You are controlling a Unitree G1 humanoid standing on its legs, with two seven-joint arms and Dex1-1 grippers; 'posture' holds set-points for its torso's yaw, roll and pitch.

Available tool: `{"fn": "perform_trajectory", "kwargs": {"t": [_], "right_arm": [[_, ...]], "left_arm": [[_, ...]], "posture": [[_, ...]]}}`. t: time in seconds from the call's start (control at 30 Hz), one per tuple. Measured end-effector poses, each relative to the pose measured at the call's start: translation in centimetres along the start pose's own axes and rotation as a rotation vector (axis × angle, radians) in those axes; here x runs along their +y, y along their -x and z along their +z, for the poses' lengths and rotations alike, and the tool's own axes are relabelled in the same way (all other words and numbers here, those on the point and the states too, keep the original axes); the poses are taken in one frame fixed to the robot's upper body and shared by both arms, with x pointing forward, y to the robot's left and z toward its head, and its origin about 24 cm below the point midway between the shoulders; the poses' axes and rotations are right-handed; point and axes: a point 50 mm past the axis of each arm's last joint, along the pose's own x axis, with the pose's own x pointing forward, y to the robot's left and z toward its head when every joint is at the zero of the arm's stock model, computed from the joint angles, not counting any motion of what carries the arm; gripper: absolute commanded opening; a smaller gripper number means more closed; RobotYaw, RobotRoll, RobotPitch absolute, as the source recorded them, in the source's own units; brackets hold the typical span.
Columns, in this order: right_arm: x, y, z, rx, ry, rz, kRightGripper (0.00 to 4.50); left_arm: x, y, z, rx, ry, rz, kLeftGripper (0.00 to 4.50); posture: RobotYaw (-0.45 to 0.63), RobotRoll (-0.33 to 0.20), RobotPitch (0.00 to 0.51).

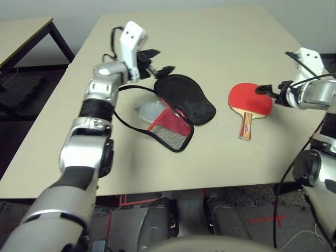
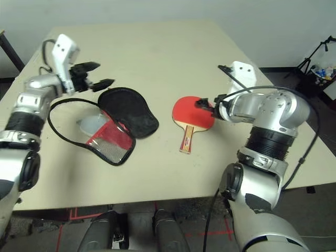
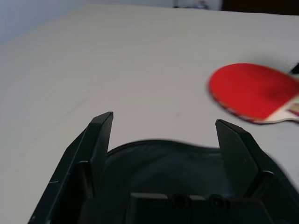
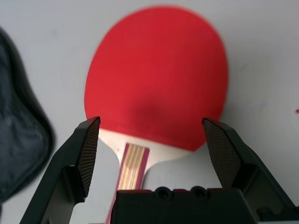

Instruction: Store the ping-pong paddle in its case and zip it.

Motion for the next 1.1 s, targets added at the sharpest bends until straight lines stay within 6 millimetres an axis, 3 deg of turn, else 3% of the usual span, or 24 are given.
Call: {"fn": "perform_trajectory", "kwargs": {"t": [0.27, 0.47, 1.0, 1.1], "right_arm": [[0.3, -1.0, -3.3, 0.123, -0.015, -0.031, 4.48], [2.5, -2.2, -4.8, 0.208, -0.026, -0.055, 4.48], [4.3, -3.1, -4.6, 0.276, 0.021, -0.131, 4.48], [4.1, -3.4, -4.5, 0.283, 0.035, -0.158, 3.72]], "left_arm": [[-2.5, -1.9, 0.0, -0.016, -0.015, -0.111, 4.5], [-3.3, -2.4, -0.4, -0.021, -0.002, -0.129, 4.5], [-3.8, -2.0, -1.0, -0.007, 0.026, -0.112, 4.5], [-3.9, -1.9, -1.1, -0.005, 0.031, -0.106, 4.5]], "posture": [[-0.17, 0.0, 0.077], [-0.16, 0.0, 0.088], [-0.1, 0.0, 0.117], [-0.09, 0.0, 0.118]]}}
